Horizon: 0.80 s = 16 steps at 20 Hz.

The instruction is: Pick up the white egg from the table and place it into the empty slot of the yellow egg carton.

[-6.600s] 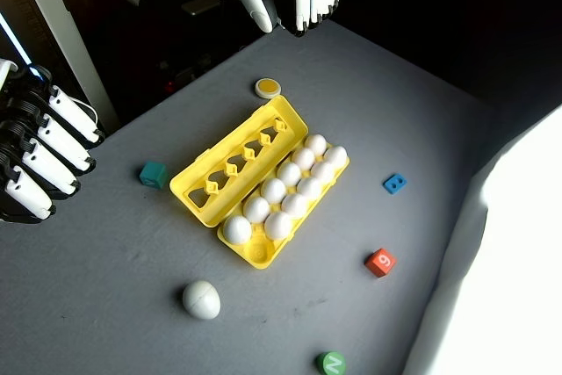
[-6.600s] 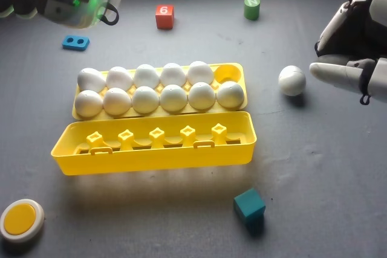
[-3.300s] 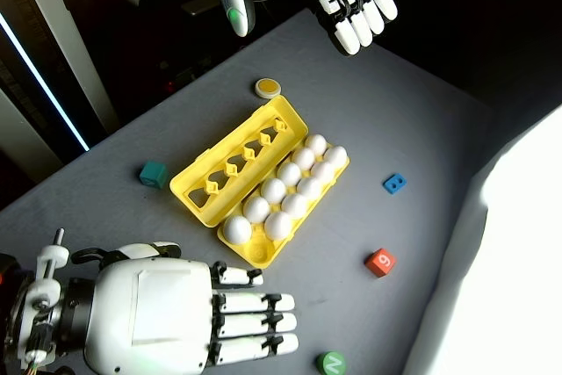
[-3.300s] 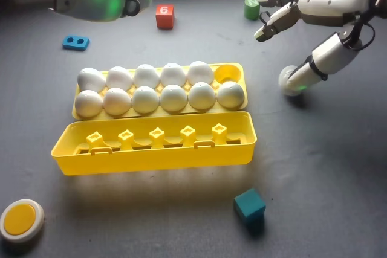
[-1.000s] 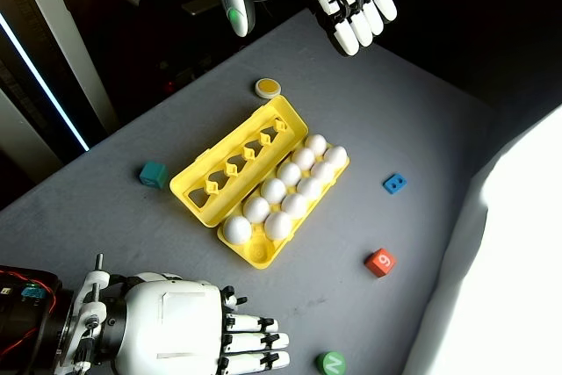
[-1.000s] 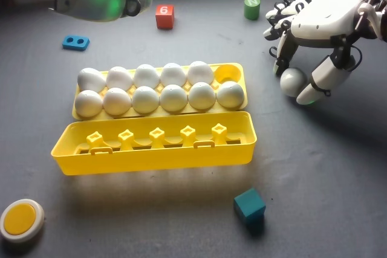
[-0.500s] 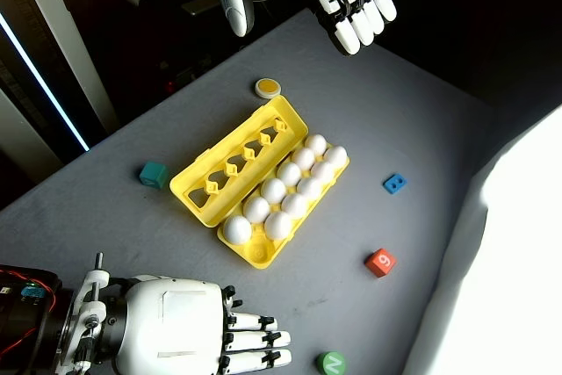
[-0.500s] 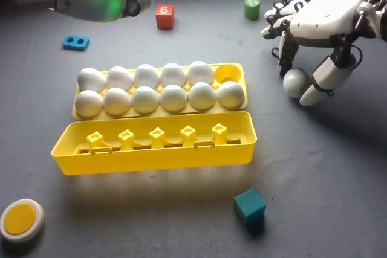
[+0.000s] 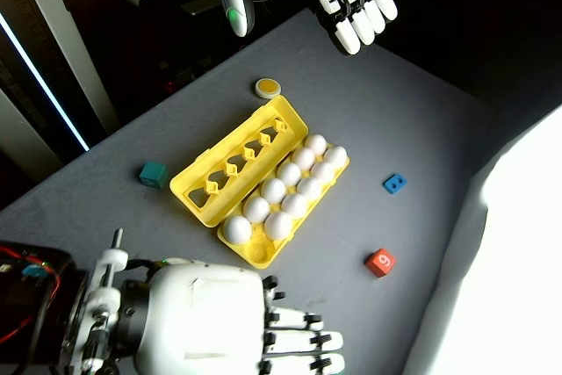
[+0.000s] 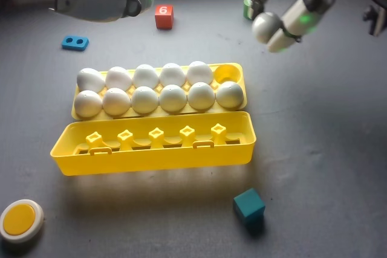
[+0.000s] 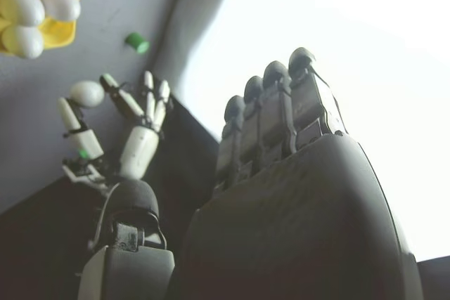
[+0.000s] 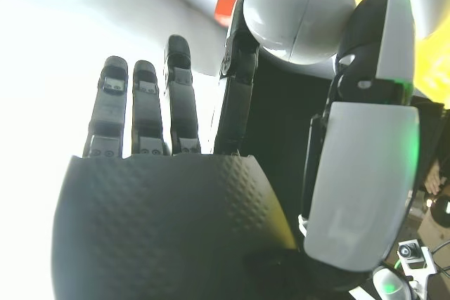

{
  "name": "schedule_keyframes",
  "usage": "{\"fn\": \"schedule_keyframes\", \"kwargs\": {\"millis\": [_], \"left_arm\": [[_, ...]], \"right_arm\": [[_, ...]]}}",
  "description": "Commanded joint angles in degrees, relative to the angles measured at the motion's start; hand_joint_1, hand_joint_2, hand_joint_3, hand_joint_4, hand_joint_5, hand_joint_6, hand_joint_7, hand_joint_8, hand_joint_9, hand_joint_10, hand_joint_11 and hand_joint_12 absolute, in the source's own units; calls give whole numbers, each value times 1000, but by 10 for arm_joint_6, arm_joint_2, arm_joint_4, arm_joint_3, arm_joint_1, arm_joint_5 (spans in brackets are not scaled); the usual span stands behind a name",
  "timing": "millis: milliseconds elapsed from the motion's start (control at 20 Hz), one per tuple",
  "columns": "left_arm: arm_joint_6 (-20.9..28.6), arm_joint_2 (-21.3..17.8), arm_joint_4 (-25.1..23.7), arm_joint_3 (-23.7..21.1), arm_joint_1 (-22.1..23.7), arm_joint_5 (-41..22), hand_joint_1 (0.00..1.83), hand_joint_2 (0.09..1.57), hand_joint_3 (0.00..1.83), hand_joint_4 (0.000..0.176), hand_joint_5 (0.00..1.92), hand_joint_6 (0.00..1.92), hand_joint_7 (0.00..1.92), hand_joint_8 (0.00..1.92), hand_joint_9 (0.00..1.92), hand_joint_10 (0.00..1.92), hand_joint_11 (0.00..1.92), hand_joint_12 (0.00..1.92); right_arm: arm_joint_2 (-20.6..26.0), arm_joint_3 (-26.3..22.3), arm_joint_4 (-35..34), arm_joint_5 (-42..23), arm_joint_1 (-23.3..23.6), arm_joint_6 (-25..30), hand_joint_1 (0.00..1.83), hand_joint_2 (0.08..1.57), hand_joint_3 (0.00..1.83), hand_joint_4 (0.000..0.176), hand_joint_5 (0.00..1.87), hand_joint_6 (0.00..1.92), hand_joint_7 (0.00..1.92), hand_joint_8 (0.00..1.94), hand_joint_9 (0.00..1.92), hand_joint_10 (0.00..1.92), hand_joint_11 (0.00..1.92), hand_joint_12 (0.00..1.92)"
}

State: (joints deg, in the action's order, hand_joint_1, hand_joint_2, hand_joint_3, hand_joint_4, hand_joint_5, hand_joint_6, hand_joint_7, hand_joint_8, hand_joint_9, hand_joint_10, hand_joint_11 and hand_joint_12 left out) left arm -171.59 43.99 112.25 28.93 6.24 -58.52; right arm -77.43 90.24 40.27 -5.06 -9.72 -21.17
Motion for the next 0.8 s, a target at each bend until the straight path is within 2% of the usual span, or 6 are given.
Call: {"fn": "schedule_keyframes", "kwargs": {"millis": [0,150,200,250,350,750], "left_arm": [[-2,-3,-55,0,4,15,0,1255,2,0,102,1,109,2,75,2,9,8],[-2,-3,-55,0,4,15,0,1252,0,0,111,4,132,10,95,9,14,11],[-2,-3,-55,0,4,15,0,1253,1,0,105,2,114,1,83,3,16,13],[-2,-3,-55,0,4,15,0,1253,1,0,118,7,124,6,94,8,27,19],[-2,-3,-55,0,4,15,0,1252,0,0,113,3,117,2,89,4,22,19],[-2,-3,-55,0,5,15,0,1245,0,0,82,0,85,0,59,1,0,2]], "right_arm": [[-3,2,-7,-29,10,-4,1100,995,0,176,1266,497,376,12,22,3,0,0],[-28,7,-7,-18,18,-10,1099,996,1,176,1264,498,263,0,16,1,0,0],[-35,9,-7,-14,18,-10,1108,993,0,151,1273,484,267,4,18,1,0,0],[-44,10,-7,-5,19,-9,1101,994,0,171,1270,483,276,5,32,6,0,0],[-55,10,-7,2,18,-2,1105,993,0,161,1272,482,286,5,42,7,0,0],[-82,10,-7,22,11,27,1096,997,0,176,1254,514,267,12,45,16,0,0]]}}
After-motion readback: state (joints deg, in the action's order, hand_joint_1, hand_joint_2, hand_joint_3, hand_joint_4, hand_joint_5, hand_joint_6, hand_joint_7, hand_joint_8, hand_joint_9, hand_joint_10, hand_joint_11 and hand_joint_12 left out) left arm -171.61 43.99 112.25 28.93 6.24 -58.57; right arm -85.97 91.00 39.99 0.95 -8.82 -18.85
